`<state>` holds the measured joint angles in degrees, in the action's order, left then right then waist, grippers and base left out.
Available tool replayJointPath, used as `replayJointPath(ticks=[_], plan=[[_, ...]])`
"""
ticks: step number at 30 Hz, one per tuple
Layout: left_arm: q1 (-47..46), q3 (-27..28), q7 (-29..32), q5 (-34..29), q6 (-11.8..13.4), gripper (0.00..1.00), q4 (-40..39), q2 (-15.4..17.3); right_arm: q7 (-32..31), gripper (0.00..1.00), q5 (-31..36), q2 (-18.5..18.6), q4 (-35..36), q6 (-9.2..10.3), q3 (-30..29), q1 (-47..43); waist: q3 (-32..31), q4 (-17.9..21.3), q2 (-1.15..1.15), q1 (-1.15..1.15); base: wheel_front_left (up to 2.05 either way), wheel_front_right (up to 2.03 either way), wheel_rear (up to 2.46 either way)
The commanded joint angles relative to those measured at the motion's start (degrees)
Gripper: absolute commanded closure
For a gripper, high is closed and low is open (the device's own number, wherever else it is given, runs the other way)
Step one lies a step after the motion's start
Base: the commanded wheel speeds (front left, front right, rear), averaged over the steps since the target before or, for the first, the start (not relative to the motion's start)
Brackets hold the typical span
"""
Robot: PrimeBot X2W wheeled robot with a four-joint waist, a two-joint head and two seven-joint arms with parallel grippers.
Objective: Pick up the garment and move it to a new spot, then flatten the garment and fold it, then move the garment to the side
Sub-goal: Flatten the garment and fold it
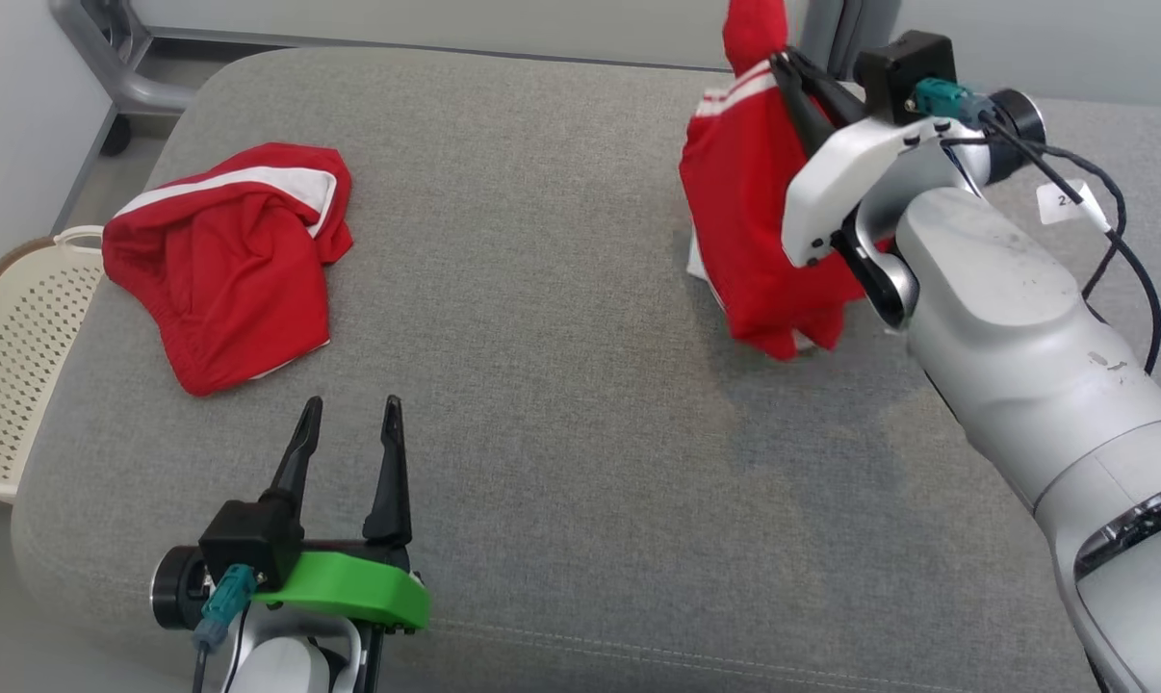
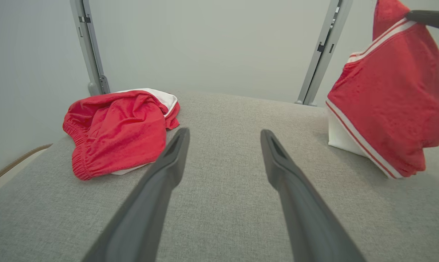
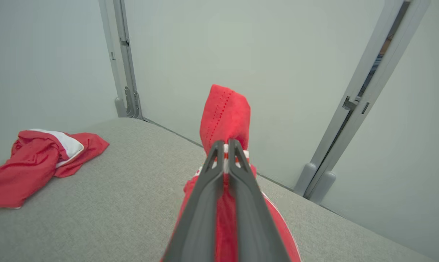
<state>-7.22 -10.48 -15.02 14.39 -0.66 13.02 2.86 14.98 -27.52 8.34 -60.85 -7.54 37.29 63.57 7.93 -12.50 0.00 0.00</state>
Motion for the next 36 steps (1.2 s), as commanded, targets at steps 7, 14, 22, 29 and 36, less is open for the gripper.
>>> replayJointPath(ticks=[7, 14, 22, 29, 36], plan=[[1.39, 0.94, -0.09, -0.93, -0.11, 0.0, -0.44, 0.06, 0.35, 1.0, 2.25, 2.0, 12.62, 0.1, -0.79, -6.45, -2.13, 1.21, 0.0, 0.0, 0.0, 0.0, 0.0], [3.16, 1.56, -0.09, -1.28, -0.22, 0.0, -0.56, 0.06, 0.36, 1.0, 0.2, 6.14, 21.38, 0.1, 0.92, -19.61, -3.76, 2.88, 0.0, 0.0, 0.0, 0.0, 0.0], [2.91, 1.37, -0.09, -1.37, -0.84, 0.0, -0.63, 0.07, 0.37, 1.0, -1.13, 10.53, 27.34, 0.1, 0.44, -30.07, -3.34, 4.94, 0.0, 0.0, 0.0, 0.0, 0.0], [2.66, 0.55, -0.09, -1.04, -0.65, 0.0, -0.46, 0.07, 0.37, 1.0, -1.27, 13.35, 26.27, 0.1, 0.74, -34.96, -3.0, 5.65, 0.0, 0.0, 0.0, 0.0, 0.0], [2.53, 0.77, -0.09, -1.2, -0.79, 0.0, -0.34, 0.07, 0.37, 0.0, -1.82, 12.8, 23.82, 0.1, -0.88, -34.69, -3.03, 6.29, 0.0, 0.0, 0.0, 0.0, 0.0]])
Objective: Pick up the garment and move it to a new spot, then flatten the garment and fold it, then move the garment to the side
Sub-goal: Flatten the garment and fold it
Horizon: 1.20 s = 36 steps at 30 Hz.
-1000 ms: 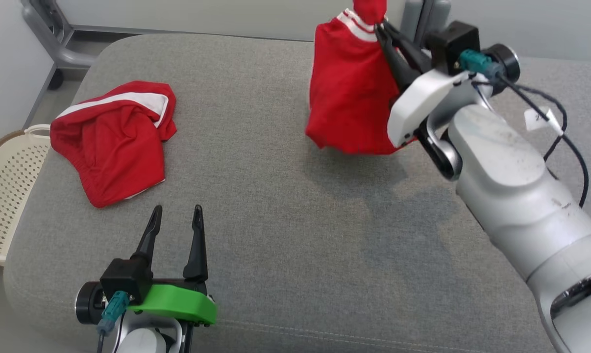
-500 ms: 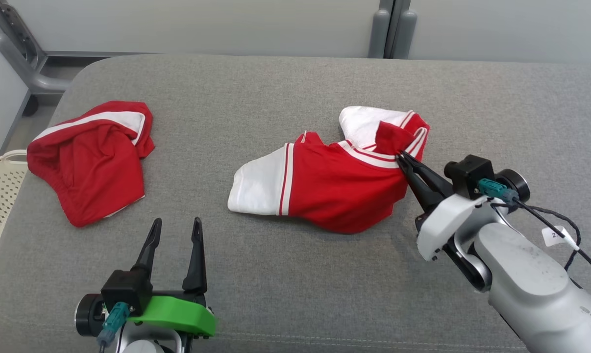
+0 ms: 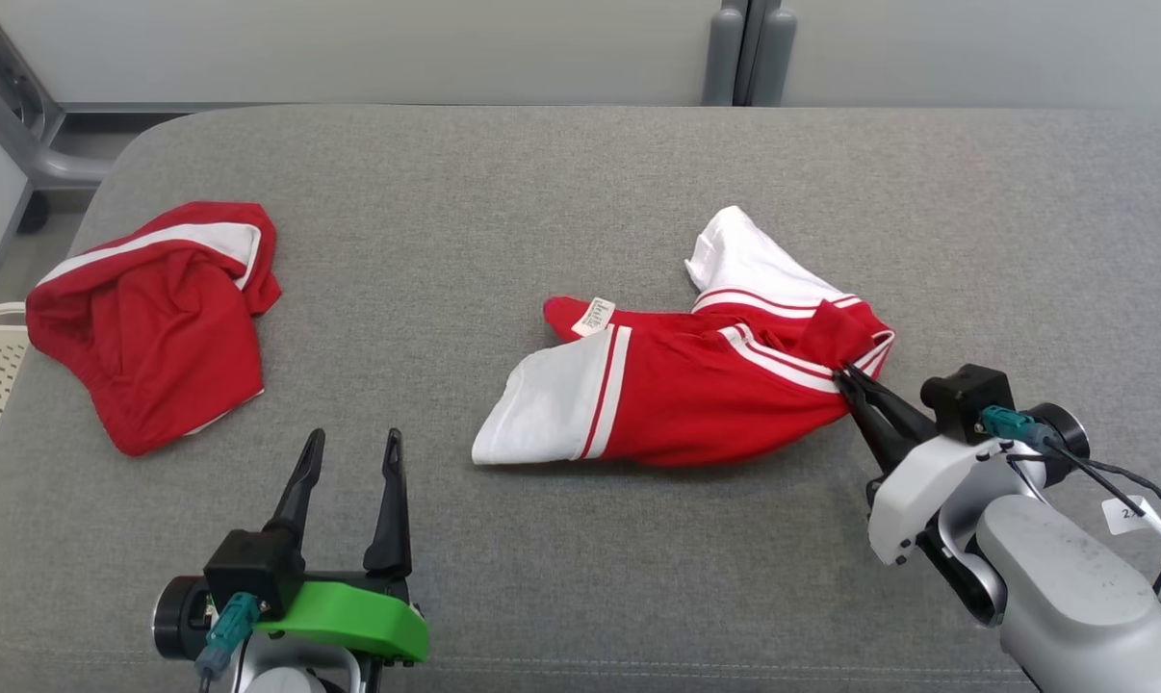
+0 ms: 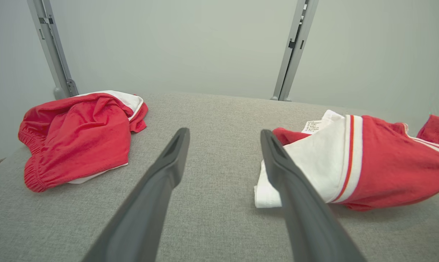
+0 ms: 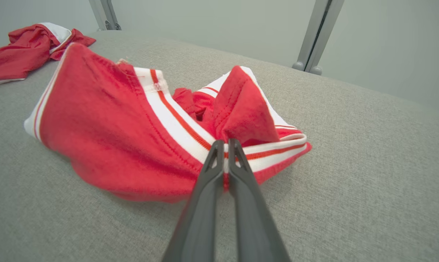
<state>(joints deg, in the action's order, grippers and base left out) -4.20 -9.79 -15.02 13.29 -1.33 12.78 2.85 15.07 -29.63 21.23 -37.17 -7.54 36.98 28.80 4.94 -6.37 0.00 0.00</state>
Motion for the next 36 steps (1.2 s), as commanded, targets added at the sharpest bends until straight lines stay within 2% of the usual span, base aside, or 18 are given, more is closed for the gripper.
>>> replayJointPath(ticks=[1, 11, 20, 27, 36], plan=[[-0.46, 0.12, -0.09, -0.13, -0.16, 0.0, -0.1, 0.08, 0.29, 0.0, 0.42, -0.06, 0.48, 0.1, -1.21, -0.08, -0.1, 0.25, 0.0, 0.0, 0.0, 0.0, 0.0], [0.49, 0.59, -0.09, -0.11, -0.02, 0.0, -0.42, 0.08, 0.29, 0.0, 2.74, 0.3, 5.08, 0.1, -8.36, -4.17, -0.69, 0.92, 0.0, 0.0, 0.0, 0.0, 0.0], [0.88, 0.88, -0.09, -0.24, 0.06, 0.0, -0.72, 0.08, 0.29, 0.0, 4.68, -1.64, 9.5, 0.09, -12.71, -7.95, -1.15, 1.44, 0.0, 0.0, 0.0, 0.0, 0.0], [0.75, 0.62, -0.09, -0.26, 0.07, 0.0, -0.67, 0.08, -0.14, 0.0, 2.18, -2.47, 8.67, 0.09, -8.01, -6.33, -1.21, 1.08, 0.0, 0.0, 0.0, 0.0, 0.0], [-0.13, -0.53, -0.09, 0.27, 0.13, 0.0, -0.49, 0.08, -6.6, 0.0, -7.1, -0.98, 2.87, 0.09, 5.75, 5.11, -0.58, -0.84, 0.0, 0.0, 0.0, 0.0, 0.0]])
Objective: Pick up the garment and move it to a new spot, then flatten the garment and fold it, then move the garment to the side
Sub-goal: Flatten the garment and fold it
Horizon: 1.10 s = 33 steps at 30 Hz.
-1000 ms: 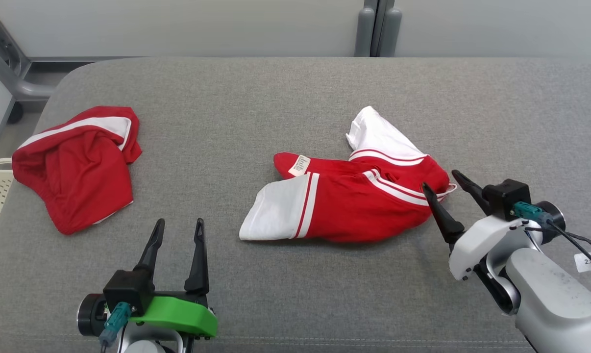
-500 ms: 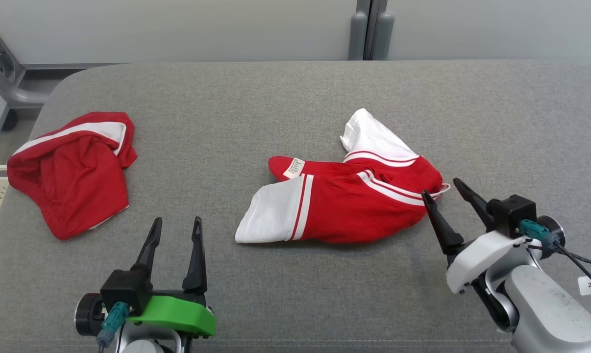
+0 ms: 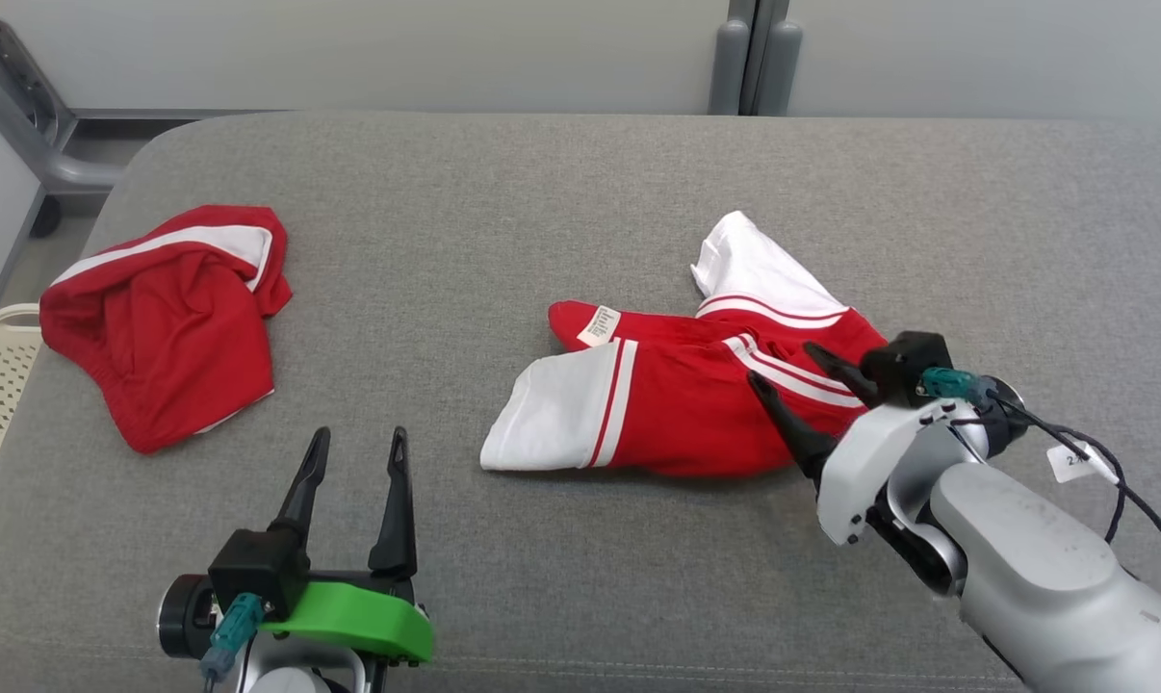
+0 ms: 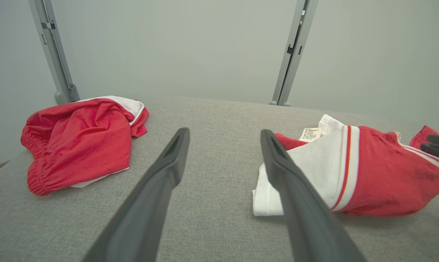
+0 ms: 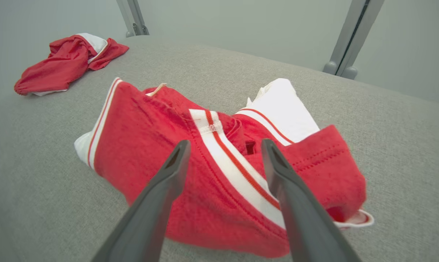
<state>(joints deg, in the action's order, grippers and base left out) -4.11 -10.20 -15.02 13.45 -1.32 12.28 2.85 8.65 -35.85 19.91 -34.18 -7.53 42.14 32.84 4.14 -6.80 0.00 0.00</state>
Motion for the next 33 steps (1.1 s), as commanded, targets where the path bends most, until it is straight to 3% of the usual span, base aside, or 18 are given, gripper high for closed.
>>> replayJointPath(ticks=[1, 12, 13, 15, 25, 30, 33], plan=[[-0.3, -0.24, -0.09, 0.21, 0.19, 0.0, 0.0, 0.08, -0.88, 0.0, -2.03, 0.57, -0.46, 0.08, 2.07, 2.15, 0.31, -0.63, 0.0, 0.0, 0.0, 0.0, 0.0], [-0.89, -1.37, -0.09, 0.89, 0.38, 0.0, 0.38, 0.08, -7.35, 0.0, -12.51, 3.57, -4.38, 0.08, 16.69, 11.63, 0.55, -3.16, 0.0, 0.0, 0.0, 0.0, 0.0], [-0.97, -1.5, -0.09, 0.94, 0.36, 0.0, 0.41, 0.08, -7.39, 0.23, -13.56, 3.6, -4.58, 0.08, 17.63, 12.2, 0.55, -3.42, 0.0, 0.0, 0.0, 0.0, 0.0], [-1.03, -1.57, -0.09, 0.99, 0.43, 0.0, 0.48, 0.08, -7.31, 1.0, -15.48, 3.88, -5.0, 0.08, 19.45, 13.03, 0.52, -3.79, 0.0, 0.0, 0.0, 0.0, 0.0], [-0.28, -0.81, -0.09, 0.75, 0.67, 0.0, 0.39, 0.08, -0.11, 1.0, -18.79, 4.71, -7.79, 0.08, 25.36, 16.86, 0.24, -3.29, 0.0, 0.0, 0.0, 0.0, 0.0], [-0.14, -0.89, -0.09, 0.85, 0.69, 0.0, 0.21, 0.08, 6.05, 1.0, -14.69, 5.27, -8.39, 0.09, 25.85, 21.02, 0.07, -2.07, 0.0, 0.0, 0.0, 0.0, 0.0], [0.0, -0.78, -0.09, 0.97, 0.88, 0.0, 0.08, 0.08, 6.69, 1.0, -8.79, 5.64, -5.71, 0.08, 21.86, 23.77, -0.06, -1.34, 0.0, 0.0, 0.0, 0.0, 0.0]])
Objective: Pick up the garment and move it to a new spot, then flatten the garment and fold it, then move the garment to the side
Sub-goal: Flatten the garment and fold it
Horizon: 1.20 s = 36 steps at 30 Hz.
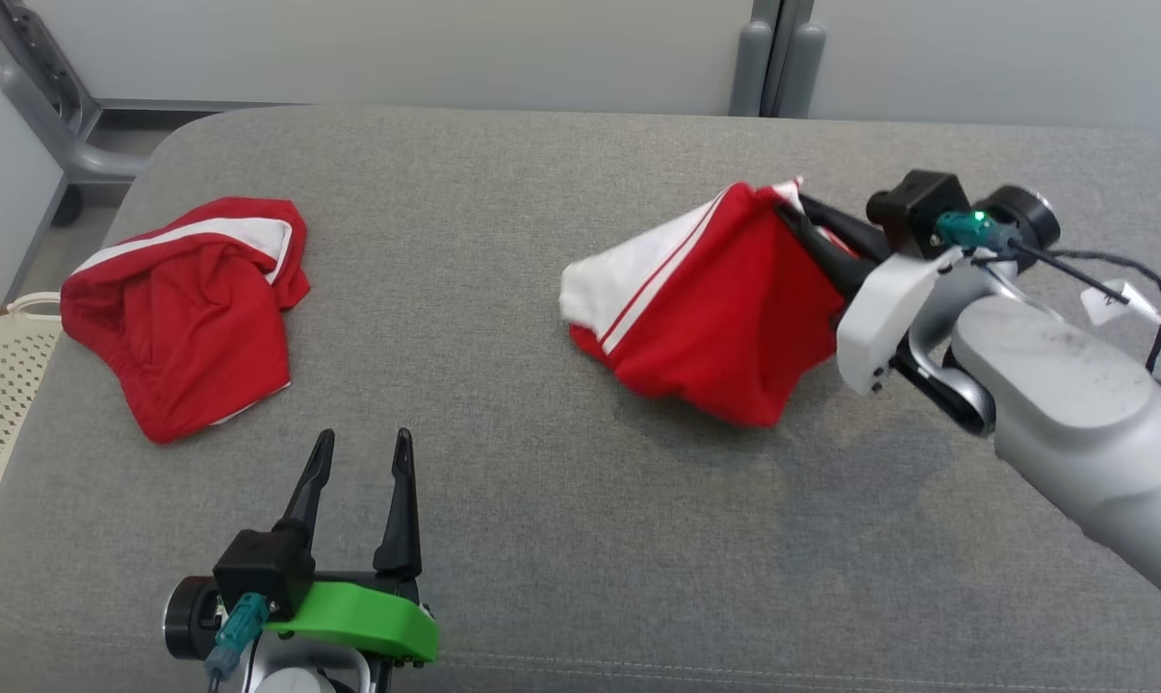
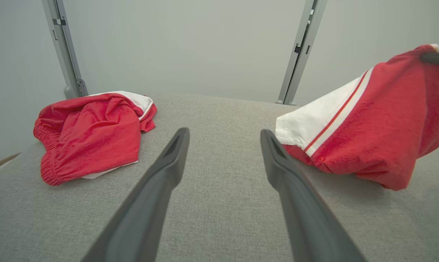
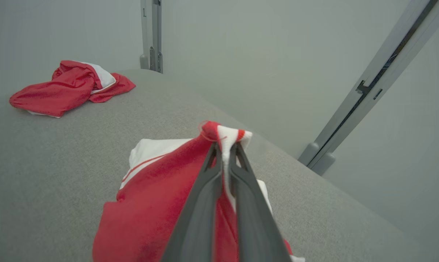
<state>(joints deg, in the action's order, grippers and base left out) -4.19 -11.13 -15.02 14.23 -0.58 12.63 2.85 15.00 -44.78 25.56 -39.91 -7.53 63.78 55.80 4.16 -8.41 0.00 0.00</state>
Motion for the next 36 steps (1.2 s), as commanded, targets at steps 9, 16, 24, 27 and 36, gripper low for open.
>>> replayJointPath(ticks=[9, 16, 24, 27, 36], plan=[[0.31, 0.57, -0.09, 0.09, -0.13, 0.0, -0.22, 0.08, 0.33, 1.0, 18.02, 3.73, 14.84, 0.08, -15.65, -9.06, -0.42, 2.2, 0.0, 0.0, 0.0, 0.0, 0.0], [0.6, 0.92, -0.09, -0.32, -0.4, 0.0, -0.2, 0.08, 0.34, 1.0, 21.27, 7.5, 19.56, 0.09, -19.76, -18.0, -0.37, 4.13, 0.0, 0.0, 0.0, 0.0, 0.0], [0.66, 0.72, -0.09, -0.46, -0.46, 0.0, -0.12, 0.08, 0.34, 1.0, 18.95, 10.75, 18.97, 0.09, -23.75, -24.63, -0.58, 5.65, 0.0, 0.0, 0.0, 0.0, 0.0], [0.82, 0.85, -0.09, -0.53, -0.56, 0.0, -0.01, 0.08, 0.35, 1.0, 17.77, 11.72, 18.51, 0.09, -25.14, -27.16, -0.71, 6.06, 0.0, 0.0, 0.0, 0.0, 0.0], [1.14, 1.11, -0.09, -0.83, -1.02, 0.0, 0.24, 0.08, 0.35, 1.0, 12.35, 13.84, 13.88, 0.09, -25.18, -32.74, -1.12, 6.42, 0.0, 0.0, 0.0, 0.0, 0.0]])
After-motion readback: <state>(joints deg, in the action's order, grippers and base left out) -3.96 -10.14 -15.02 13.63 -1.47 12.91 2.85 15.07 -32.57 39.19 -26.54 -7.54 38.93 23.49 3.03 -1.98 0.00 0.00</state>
